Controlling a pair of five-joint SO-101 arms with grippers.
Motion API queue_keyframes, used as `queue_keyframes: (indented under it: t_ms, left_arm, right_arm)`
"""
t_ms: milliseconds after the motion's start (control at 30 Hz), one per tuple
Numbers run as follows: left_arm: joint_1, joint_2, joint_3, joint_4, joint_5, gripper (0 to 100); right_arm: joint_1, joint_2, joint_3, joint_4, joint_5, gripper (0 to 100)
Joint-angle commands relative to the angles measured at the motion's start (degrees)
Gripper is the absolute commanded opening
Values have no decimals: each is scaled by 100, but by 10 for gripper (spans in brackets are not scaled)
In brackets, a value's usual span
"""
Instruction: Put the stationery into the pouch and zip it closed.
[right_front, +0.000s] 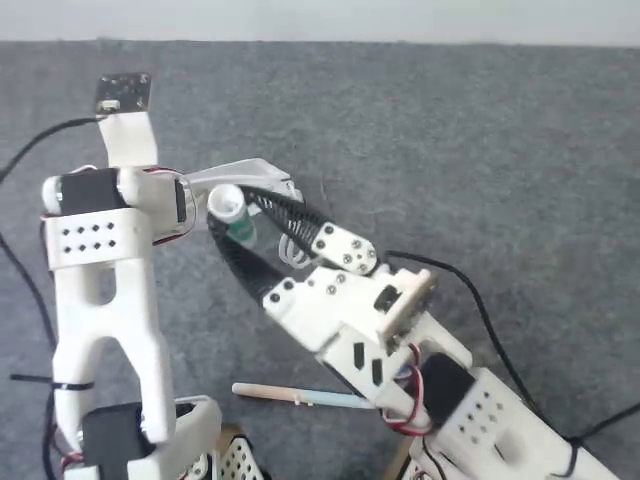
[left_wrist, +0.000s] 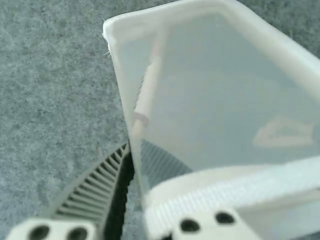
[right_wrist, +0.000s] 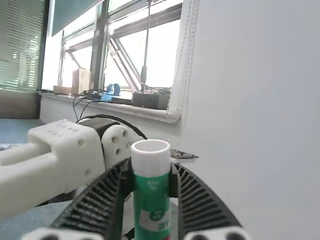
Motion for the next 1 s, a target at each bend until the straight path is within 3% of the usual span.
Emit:
queue_keyframes:
  t_ms: [0, 667, 967]
  left_arm:
    - [44, 185, 233, 18, -88, 13]
    - [35, 185, 233, 18, -88, 13]
    - [35, 185, 242, -9, -88, 13]
  right_arm:
    - [242, 567, -53, -752, -62, 7]
    - [725, 3495, -53, -3371, -62, 7]
    - [725, 4215, -53, -3987, -35, 8]
